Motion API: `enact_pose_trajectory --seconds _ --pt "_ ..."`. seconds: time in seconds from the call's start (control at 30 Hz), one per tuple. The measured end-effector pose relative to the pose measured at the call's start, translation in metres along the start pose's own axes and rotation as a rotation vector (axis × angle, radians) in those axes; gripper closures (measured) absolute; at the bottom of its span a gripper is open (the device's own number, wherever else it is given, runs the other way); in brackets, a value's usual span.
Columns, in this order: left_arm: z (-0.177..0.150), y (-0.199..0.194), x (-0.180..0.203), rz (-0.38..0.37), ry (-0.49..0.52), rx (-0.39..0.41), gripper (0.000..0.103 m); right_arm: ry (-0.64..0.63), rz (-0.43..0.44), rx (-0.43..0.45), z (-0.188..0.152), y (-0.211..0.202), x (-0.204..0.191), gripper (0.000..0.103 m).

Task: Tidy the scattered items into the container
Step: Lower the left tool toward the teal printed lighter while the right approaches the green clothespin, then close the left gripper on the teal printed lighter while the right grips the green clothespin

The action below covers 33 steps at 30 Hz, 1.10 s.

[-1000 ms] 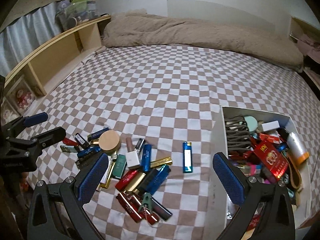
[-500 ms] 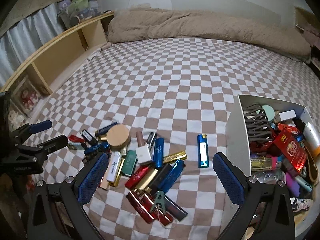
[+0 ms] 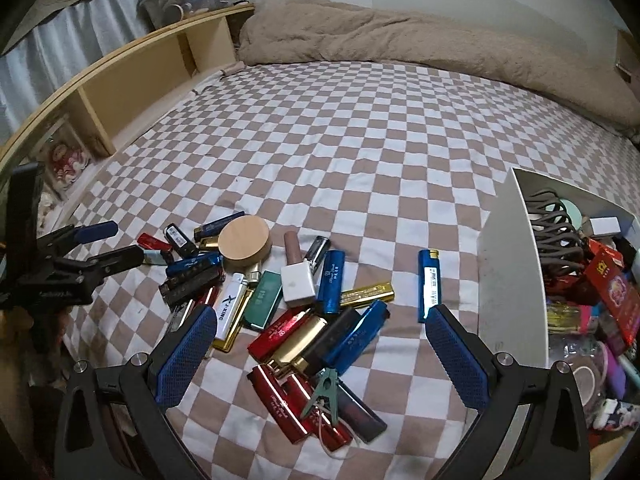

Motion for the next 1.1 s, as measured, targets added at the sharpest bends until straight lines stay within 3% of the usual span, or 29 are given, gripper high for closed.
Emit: enact_pose_trajectory --seconds 0.43,0.7,0.93,1.1 --pt "-0.030 0.041 -0.085 0.105 -0.260 -0.082 0.001 -0.142 -0.019 -0.173 -0.033 0.028 -0.010 0.000" --pt "-0.028 0.055 -0.061 0.077 -0.227 -0.073 0.001 -0.132 -0.016 -0.220 -0.043 0.040 -0.005 0.000" --pt "-0.018 0.068 -0.057 0.123 -0.269 -0.057 0.002 -0.060 -0.008 -0.295 -0.049 0.054 0.007 0.000" --pt "-0.018 0.069 -0.060 0.161 -0.262 -0.046 0.022 -0.037 -0.005 -0.367 -0.055 0.063 0.010 0.000"
Point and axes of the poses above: each gripper's, at about its wrist camera, not at the fingertips, and y roughly the way its jaws point, x to its right, z to its top, the point moved 6 cm from there along y, roughly the way its jaws point, and after that the axes turned 11 degrees about -x, right-handed, at the moved point
